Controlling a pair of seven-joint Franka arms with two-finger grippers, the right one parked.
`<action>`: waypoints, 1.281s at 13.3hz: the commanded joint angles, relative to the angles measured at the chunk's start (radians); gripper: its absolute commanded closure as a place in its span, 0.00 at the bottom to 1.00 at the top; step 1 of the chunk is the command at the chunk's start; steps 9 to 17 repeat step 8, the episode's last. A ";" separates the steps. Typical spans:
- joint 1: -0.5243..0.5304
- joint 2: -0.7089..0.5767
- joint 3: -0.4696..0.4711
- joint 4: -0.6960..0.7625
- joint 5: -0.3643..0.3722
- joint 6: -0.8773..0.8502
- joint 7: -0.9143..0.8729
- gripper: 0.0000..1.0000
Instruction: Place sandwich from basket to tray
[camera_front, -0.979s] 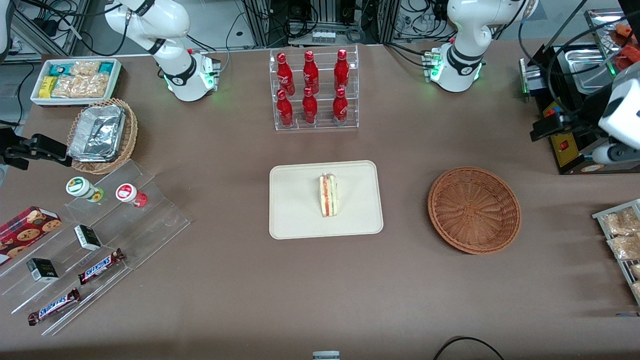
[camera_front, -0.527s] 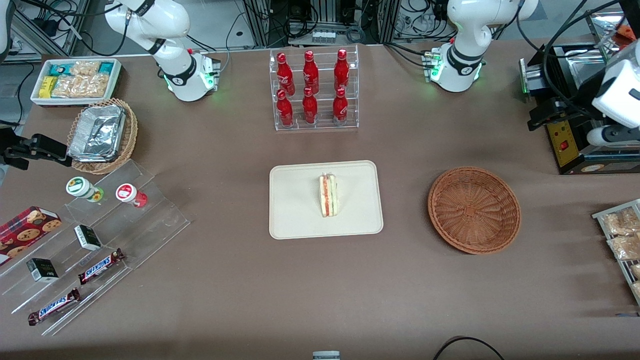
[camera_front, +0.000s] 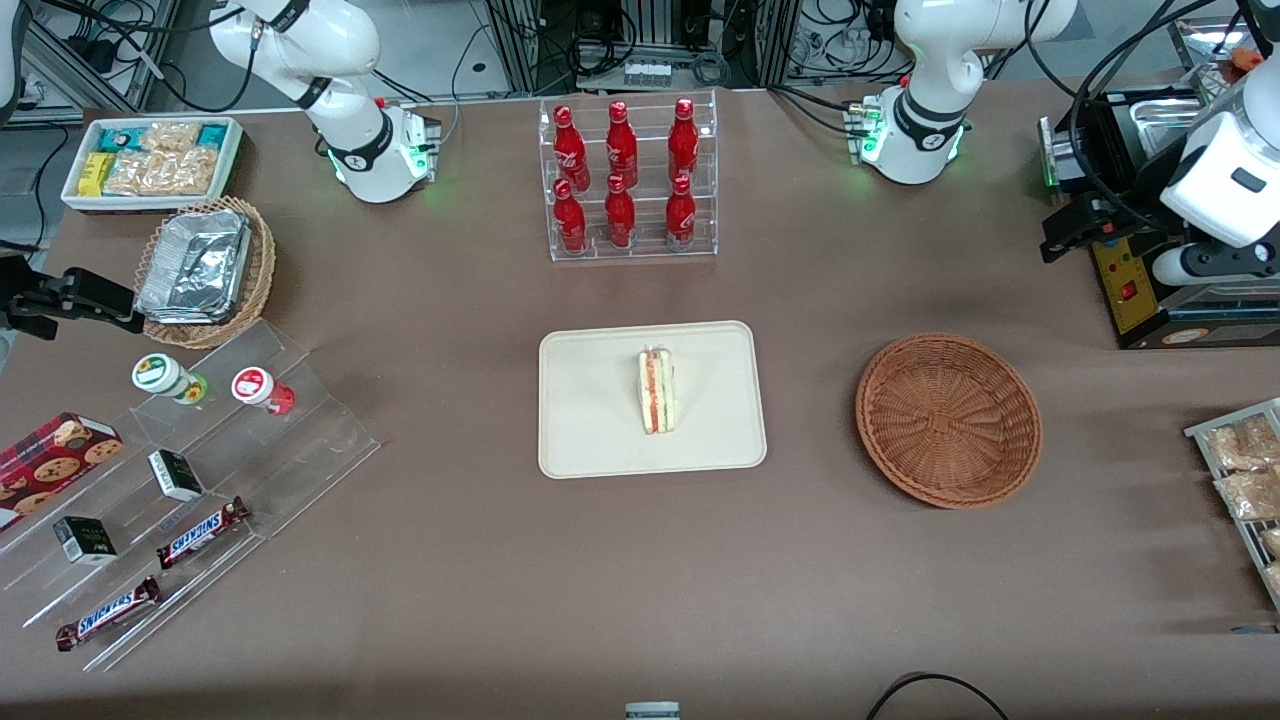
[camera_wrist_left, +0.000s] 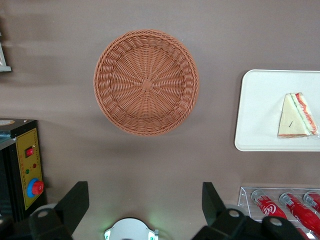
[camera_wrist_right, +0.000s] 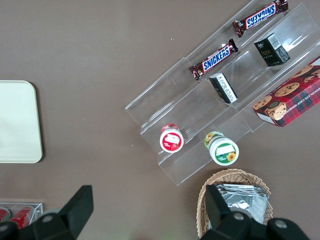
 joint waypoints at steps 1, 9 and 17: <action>-0.024 0.040 0.007 0.047 0.021 0.006 0.013 0.00; -0.033 0.073 0.002 0.087 0.100 -0.008 0.014 0.00; -0.033 0.073 0.002 0.087 0.100 -0.008 0.014 0.00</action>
